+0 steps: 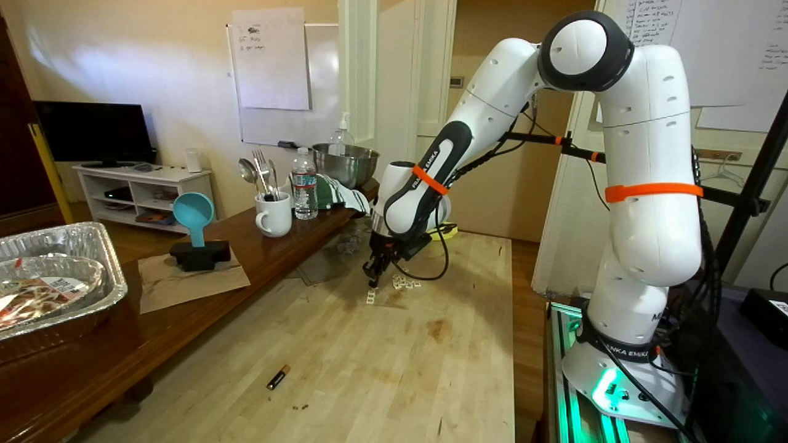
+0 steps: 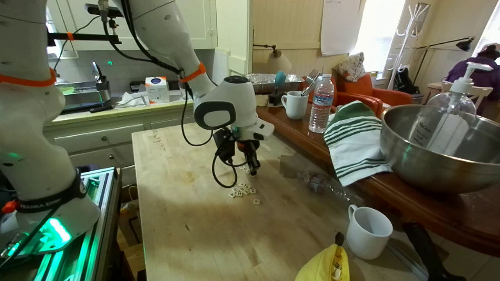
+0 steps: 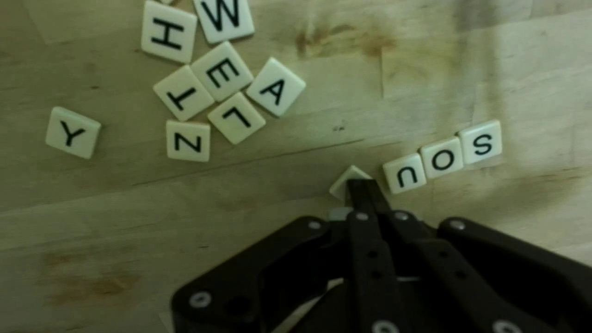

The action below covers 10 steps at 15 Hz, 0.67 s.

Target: Use four letter tiles to form a word

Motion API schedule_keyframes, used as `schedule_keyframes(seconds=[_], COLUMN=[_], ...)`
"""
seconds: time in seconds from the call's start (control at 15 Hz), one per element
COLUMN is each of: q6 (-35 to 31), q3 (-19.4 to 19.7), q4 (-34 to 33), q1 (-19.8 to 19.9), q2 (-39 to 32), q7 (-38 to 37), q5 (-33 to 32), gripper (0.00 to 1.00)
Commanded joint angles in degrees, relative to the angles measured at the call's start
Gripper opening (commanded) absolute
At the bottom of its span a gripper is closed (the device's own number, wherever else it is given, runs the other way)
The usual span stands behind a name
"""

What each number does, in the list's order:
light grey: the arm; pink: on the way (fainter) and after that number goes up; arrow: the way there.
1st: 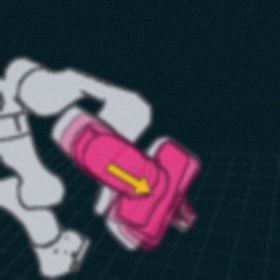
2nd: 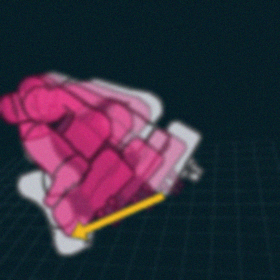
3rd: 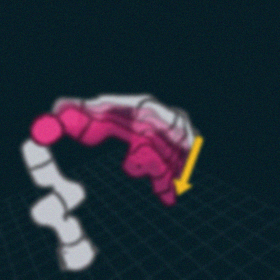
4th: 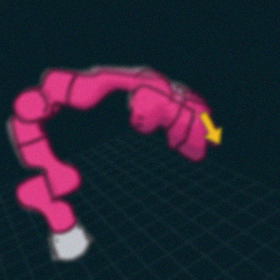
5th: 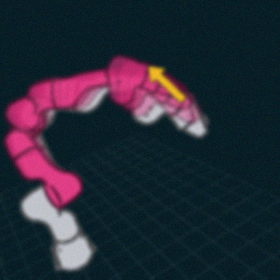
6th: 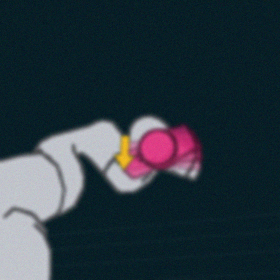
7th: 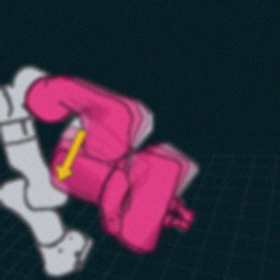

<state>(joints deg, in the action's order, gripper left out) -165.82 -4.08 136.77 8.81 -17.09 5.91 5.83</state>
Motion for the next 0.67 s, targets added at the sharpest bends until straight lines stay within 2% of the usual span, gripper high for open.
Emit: schedule_keyframes(seconds=[0.0, 0.6], q6=[0.1, 1.0], q3=[1.4, 2.8], q4=[-0.9, -0.7], q1=[-2.0, -3.8], q2=[-1.9, -1.4], q7=[-3.8, -10.8], q5=[1.3, 2.6], gripper=[0.0, 0.0])
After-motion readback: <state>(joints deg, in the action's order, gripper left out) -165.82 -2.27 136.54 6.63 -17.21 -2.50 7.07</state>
